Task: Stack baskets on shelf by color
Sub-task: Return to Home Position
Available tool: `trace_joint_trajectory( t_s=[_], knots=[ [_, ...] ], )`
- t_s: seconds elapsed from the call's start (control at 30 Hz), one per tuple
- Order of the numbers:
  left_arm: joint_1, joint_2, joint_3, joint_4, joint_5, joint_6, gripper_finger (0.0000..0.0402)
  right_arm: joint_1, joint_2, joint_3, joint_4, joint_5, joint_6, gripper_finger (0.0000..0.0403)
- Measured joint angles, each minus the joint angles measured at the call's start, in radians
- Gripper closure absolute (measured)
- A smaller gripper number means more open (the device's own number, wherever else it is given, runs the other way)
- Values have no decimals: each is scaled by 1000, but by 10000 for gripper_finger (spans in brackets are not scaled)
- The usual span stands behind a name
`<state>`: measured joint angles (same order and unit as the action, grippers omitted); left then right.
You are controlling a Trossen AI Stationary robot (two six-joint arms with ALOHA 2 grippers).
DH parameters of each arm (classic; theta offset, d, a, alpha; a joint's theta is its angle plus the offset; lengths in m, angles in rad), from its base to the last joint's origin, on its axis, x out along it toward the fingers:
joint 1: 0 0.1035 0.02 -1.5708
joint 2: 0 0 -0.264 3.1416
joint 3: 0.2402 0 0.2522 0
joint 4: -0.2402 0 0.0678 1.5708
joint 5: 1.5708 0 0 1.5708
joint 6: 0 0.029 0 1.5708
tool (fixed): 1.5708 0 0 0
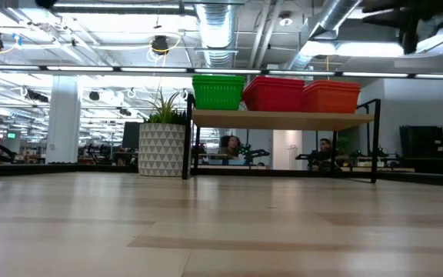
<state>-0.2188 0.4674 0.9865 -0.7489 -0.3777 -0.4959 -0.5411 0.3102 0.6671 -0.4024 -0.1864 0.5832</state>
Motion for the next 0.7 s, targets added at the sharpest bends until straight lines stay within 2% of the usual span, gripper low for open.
trace_joint_trajectory(
  t_s=[0.13,0.3,0.5,0.7],
  knots=[
    [0,-138,-193,105,32,-29,128,70,-117,-218,274,0,67,307],
    [0,-298,-407,258,92,-30,128,172,-175,-397,513,3,57,307],
    [0,-470,-599,329,92,-76,128,306,-181,-511,601,50,33,307],
    [0,-450,-668,377,109,-76,128,457,-180,-605,664,163,-8,307]
  ],
)
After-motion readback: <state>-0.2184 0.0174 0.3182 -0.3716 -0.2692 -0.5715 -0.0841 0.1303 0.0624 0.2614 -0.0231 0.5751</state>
